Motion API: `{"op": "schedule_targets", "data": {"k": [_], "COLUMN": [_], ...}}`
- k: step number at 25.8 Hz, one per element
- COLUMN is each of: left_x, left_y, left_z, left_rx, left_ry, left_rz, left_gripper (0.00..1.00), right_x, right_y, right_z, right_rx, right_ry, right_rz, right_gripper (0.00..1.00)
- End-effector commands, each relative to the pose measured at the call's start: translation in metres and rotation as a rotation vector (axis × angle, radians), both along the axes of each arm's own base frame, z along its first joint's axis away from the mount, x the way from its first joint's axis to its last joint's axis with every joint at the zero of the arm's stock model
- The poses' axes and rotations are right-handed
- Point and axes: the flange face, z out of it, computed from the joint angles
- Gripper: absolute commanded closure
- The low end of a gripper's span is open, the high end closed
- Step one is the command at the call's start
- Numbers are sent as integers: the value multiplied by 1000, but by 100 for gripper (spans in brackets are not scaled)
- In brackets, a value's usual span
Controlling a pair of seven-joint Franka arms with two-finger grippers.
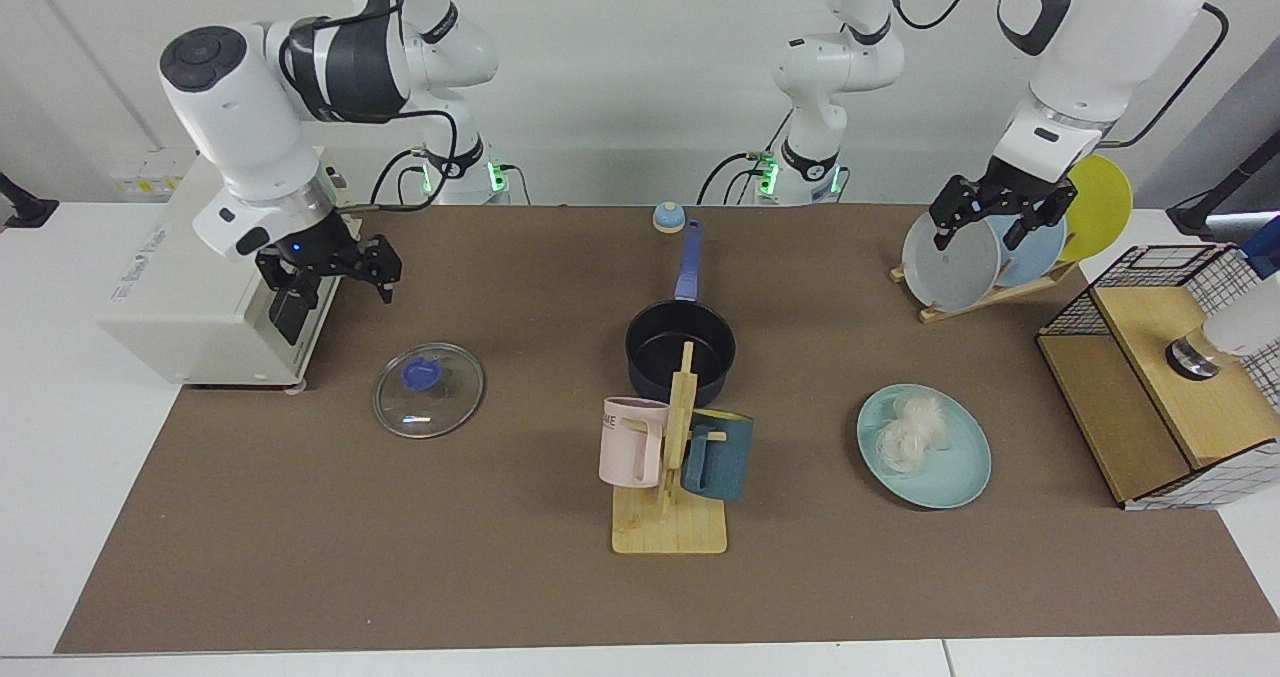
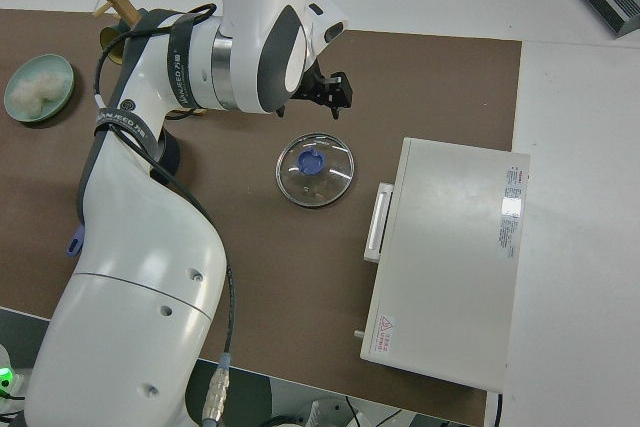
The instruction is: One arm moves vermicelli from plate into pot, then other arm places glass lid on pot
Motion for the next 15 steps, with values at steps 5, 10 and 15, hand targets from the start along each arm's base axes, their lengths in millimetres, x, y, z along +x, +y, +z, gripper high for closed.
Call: {"op": "schedule_targets", "data": {"k": [5,10,15], "left_x": [19,57,84], "left_y": [15,21,29], "left_z": [-4,-56,-102], "left_rx": [-7,-15,-46], "left_ry": [-72,-83,-96], "left_rz": [24,45,88], "left_gripper": [0,0,0], "right_x": [15,28,32], "right_y": [18,27,28], "right_z": [-60,-107,-145], "right_rx": [14,9,7], "right_ry": [-40,-5,43], "right_rz": [0,19,16], "right_gripper": [0,0,0]}}
